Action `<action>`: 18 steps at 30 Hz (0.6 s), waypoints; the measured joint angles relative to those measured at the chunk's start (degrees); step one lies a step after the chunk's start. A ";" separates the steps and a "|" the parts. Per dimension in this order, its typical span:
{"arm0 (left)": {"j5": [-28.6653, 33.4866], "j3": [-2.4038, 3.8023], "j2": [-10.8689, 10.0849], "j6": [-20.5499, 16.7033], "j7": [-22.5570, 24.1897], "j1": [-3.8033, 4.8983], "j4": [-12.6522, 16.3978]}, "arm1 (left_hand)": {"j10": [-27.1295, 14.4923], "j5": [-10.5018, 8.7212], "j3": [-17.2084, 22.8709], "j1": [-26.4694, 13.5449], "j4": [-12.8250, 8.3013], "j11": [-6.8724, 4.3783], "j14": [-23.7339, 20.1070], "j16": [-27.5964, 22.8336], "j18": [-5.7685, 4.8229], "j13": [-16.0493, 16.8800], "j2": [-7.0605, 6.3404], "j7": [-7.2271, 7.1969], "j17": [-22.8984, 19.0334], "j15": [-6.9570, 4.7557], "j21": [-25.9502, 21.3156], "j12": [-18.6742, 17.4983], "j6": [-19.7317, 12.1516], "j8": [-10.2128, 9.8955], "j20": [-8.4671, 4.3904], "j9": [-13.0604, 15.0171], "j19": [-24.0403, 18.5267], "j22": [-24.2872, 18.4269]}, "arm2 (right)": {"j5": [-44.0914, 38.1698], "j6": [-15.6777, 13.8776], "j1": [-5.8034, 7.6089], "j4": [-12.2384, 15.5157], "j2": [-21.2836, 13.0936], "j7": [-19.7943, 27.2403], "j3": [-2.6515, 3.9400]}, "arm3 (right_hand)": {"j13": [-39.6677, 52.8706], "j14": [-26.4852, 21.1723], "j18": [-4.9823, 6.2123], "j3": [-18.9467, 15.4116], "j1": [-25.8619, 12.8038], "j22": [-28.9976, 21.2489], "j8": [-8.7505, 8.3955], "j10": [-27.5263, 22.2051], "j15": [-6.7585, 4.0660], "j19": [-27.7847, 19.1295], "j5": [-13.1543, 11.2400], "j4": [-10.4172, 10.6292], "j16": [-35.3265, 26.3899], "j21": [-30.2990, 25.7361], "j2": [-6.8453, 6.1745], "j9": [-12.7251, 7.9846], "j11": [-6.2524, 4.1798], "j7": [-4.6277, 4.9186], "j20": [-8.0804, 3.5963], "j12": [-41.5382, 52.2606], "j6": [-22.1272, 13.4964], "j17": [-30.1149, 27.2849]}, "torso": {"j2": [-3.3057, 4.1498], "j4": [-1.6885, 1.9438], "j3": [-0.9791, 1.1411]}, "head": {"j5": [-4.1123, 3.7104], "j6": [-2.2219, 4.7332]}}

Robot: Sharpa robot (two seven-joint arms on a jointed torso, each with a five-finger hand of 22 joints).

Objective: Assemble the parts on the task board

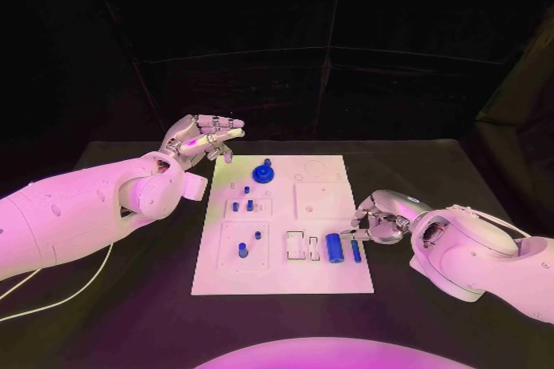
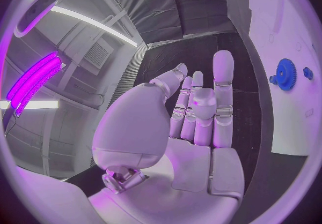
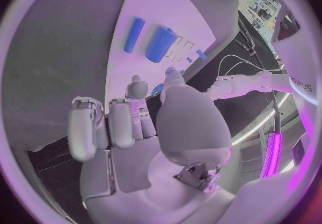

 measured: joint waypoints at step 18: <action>0.00 -0.05 -0.22 0.00 0.00 0.00 0.02 | 0.00 0.00 0.00 0.00 0.00 0.00 0.00 0.00 0.00 0.00 0.00 0.00 0.01 0.00 0.00 0.00 0.00 0.00 0.00 0.00 0.00 0.01 | -2.48 2.19 -3.14 -1.50 4.45 -2.73 0.02 | 4.71 0.00 0.01 -0.30 -0.66 -0.01 1.33 0.64 0.01 0.00 0.22 -0.01 0.00 0.00 0.20 0.46 -0.20 0.00 0.00 3.37 0.00 0.64 | 0.05 -0.03 -0.07 | -0.07 -0.39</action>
